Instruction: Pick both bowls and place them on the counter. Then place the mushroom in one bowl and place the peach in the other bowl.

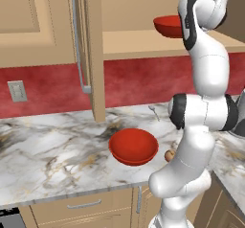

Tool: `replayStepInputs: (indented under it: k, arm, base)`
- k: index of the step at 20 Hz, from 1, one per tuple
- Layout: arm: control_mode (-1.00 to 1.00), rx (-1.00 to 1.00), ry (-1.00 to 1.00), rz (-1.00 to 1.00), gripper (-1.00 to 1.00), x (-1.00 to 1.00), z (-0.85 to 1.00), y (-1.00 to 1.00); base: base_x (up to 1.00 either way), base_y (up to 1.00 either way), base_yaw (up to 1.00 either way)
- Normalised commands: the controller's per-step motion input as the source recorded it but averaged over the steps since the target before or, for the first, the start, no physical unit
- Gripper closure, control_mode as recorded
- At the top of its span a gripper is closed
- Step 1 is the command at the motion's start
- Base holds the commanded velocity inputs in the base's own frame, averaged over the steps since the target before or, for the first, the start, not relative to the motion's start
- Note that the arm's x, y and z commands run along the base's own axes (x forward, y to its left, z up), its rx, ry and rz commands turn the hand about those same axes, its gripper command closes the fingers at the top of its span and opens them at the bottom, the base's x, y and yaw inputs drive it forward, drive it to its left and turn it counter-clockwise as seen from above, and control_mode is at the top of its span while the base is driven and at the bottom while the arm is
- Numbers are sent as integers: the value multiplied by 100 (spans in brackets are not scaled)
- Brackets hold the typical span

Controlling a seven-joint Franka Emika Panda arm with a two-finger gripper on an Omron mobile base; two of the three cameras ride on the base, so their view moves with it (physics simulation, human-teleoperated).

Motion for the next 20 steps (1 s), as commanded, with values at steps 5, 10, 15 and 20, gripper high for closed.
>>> replayStepInputs:
  k: [5, 10, 15, 20]
  arm:
    - [-100, 0, -22, 0, 100, -70, -5, -1]
    - [-100, 0, -27, 0, 100, -97, -9, 9]
    - [-100, 1, -25, 0, 100, -100, -25, 26]
    - [-100, 0, -12, 0, 100, -100, -21, 38]
  base:
    - [0, 0, 0]
    - [0, 0, 0]
    - [0, 0, 0]
    - [0, 0, 0]
